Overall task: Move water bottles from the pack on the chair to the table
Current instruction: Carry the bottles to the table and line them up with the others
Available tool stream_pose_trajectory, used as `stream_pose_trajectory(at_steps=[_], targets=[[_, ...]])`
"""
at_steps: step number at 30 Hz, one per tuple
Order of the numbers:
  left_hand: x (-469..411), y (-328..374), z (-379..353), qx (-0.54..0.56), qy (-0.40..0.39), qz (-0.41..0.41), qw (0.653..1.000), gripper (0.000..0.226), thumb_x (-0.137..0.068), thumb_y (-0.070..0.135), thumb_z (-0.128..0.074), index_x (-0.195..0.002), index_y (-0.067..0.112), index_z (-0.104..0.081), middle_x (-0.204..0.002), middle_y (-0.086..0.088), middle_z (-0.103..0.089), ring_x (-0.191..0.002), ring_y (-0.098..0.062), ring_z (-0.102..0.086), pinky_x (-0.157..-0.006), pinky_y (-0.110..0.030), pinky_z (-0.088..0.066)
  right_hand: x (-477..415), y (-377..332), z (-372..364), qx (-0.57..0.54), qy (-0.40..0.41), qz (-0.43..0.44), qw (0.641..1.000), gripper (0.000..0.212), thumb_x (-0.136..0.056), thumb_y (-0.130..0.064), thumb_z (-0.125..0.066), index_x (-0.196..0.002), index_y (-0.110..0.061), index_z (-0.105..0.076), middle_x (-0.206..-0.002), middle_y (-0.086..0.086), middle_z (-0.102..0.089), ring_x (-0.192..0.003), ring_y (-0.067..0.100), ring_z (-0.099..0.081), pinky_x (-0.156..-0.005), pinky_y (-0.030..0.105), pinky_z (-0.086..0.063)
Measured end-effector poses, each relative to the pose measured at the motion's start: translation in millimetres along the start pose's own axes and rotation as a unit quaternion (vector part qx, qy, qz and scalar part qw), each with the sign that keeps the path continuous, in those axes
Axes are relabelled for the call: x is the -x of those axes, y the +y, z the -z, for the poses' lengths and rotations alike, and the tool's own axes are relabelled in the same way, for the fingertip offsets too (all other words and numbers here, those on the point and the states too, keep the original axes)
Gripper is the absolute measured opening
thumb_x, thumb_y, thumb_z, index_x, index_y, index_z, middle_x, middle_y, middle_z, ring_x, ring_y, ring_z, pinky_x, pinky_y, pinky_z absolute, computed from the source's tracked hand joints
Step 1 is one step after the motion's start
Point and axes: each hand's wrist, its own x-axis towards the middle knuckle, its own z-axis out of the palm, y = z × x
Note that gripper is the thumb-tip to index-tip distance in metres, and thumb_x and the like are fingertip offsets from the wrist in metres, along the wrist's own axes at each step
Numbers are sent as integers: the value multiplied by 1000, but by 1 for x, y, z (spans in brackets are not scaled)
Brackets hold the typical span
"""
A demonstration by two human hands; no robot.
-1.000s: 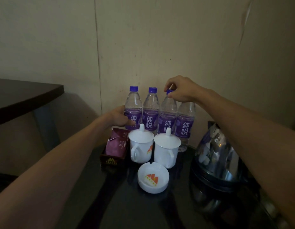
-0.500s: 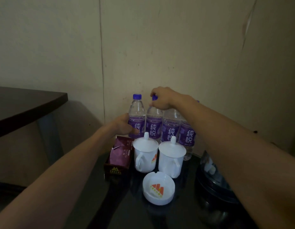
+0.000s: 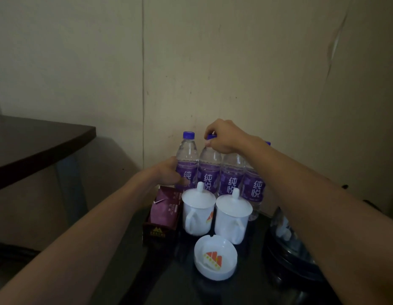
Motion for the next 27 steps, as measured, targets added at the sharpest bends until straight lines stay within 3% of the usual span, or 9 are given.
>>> stream_pose_trajectory(at_steps=[3,6,8,12,15,18,21,24,27], targets=[[4,-4,-3,-32,15,23,999,83,-71,9,-87,-141,13,-44,-132,-9,-59,-123,-29,-57,-106,-48,-48,1,1,1,0,-7,3,1000,27,-97,-17,-68,-121,-7,-74,-123,16,-70,-108,28,-65,-90,32,-52],[5,-8,-7,-31,49,28,998,80,-71,10,-89,-138,12,-45,-131,-7,-60,-119,-27,-58,-103,-44,-49,2,3,1,-4,-15,5,1000,29,-98,-19,-67,-125,-9,-73,-128,15,-68,-109,25,-63,-88,28,-46],[6,-8,-7,-24,63,32,997,76,-71,12,-90,-134,11,-48,-120,-3,-60,-109,-22,-57,-92,-35,-49,3,4,1,-7,-17,4,1000,31,-98,-20,-68,-127,-10,-71,-130,15,-67,-112,25,-63,-89,28,-46],[7,-11,-5,10,46,37,998,72,-72,11,-89,-133,11,-51,-105,6,-58,-100,-18,-57,-80,-26,-45,6,4,4,-11,-29,-14,999,43,-95,-32,-72,-135,-18,-66,-137,12,-64,-120,30,-62,-105,43,-50],[6,-14,-7,18,36,36,999,72,-75,11,-87,-137,10,-51,-123,-4,-63,-117,-26,-60,-91,-31,-45,10,13,21,-33,-6,-43,999,59,-93,-43,-71,-147,-23,-55,-140,9,-64,-126,30,-60,-111,47,-46],[5,-16,-9,18,39,32,999,73,-77,14,-85,-140,11,-48,-132,-5,-61,-121,-26,-58,-101,-37,-46,17,38,47,-12,28,-93,995,56,-96,-39,-67,-146,-15,-57,-146,12,-59,-132,31,-56,-109,38,-43],[4,-18,-11,29,37,22,999,72,-79,15,-84,-141,12,-48,-129,-4,-62,-117,-22,-58,-98,-34,-44,28,67,61,22,-44,-164,985,56,-93,-38,-70,-141,-10,-60,-148,14,-56,-133,33,-53,-104,41,-41],[1,-19,-10,38,29,14,999,67,-81,7,-81,-140,9,-50,-132,-9,-63,-122,-27,-59,-98,-34,-44,42,87,61,1,-128,-215,968,52,-89,-30,-77,-136,-17,-60,-134,11,-62,-118,32,-61,-97,45,-51],[-2,-20,-8,42,26,16,999,63,-82,-1,-79,-138,6,-51,-132,-13,-64,-122,-29,-60,-107,-42,-46,47,97,51,-53,-119,-215,968,44,-92,-7,-74,-132,-15,-58,-100,14,-71,-88,28,-71,-83,45,-61]])
